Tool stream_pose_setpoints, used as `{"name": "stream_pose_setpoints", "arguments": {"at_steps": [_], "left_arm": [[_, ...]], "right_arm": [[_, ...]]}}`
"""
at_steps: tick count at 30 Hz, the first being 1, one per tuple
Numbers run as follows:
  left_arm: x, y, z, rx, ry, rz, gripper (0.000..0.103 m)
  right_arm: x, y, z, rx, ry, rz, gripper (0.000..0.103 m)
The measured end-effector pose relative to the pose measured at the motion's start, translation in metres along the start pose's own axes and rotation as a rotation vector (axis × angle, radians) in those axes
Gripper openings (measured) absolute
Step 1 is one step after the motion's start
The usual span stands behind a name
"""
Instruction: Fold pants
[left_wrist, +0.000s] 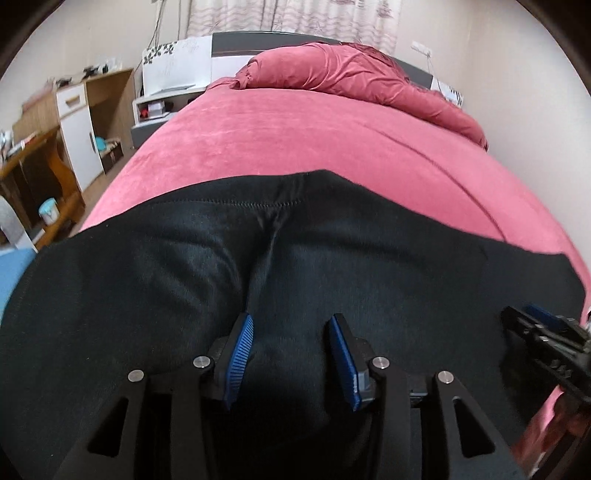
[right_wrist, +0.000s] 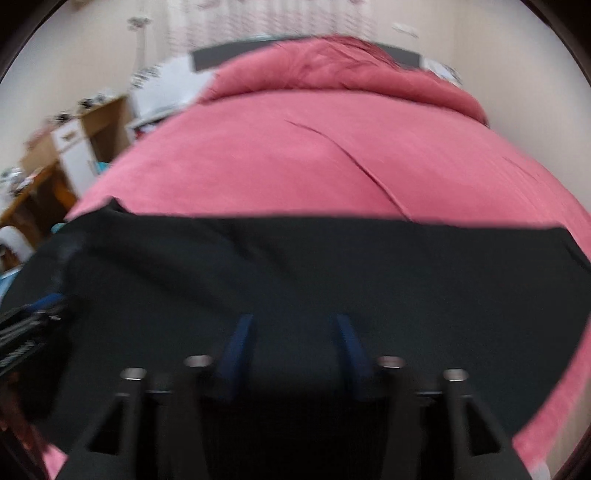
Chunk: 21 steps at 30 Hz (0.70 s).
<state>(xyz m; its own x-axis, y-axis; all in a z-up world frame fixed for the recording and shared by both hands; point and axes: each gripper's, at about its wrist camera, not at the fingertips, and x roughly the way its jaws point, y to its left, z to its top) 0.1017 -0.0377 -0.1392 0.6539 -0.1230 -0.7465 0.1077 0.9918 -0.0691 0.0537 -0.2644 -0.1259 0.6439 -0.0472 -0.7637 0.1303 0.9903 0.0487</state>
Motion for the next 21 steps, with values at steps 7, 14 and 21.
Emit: {"name": "stream_pose_setpoints", "arguments": {"at_steps": [7, 14, 21], "left_arm": [[-0.001, -0.008, 0.0, 0.01, 0.016, 0.059, 0.045], [-0.001, -0.013, 0.002, -0.012, 0.052, 0.093, 0.049], [-0.009, -0.023, -0.004, -0.027, 0.097, 0.109, 0.051]], "right_arm": [[-0.016, -0.037, -0.007, 0.004, -0.007, -0.072, 0.078], [-0.007, -0.055, -0.014, 0.071, 0.032, -0.064, 0.092], [-0.011, -0.06, -0.015, 0.078, 0.022, -0.085, 0.094]]}}
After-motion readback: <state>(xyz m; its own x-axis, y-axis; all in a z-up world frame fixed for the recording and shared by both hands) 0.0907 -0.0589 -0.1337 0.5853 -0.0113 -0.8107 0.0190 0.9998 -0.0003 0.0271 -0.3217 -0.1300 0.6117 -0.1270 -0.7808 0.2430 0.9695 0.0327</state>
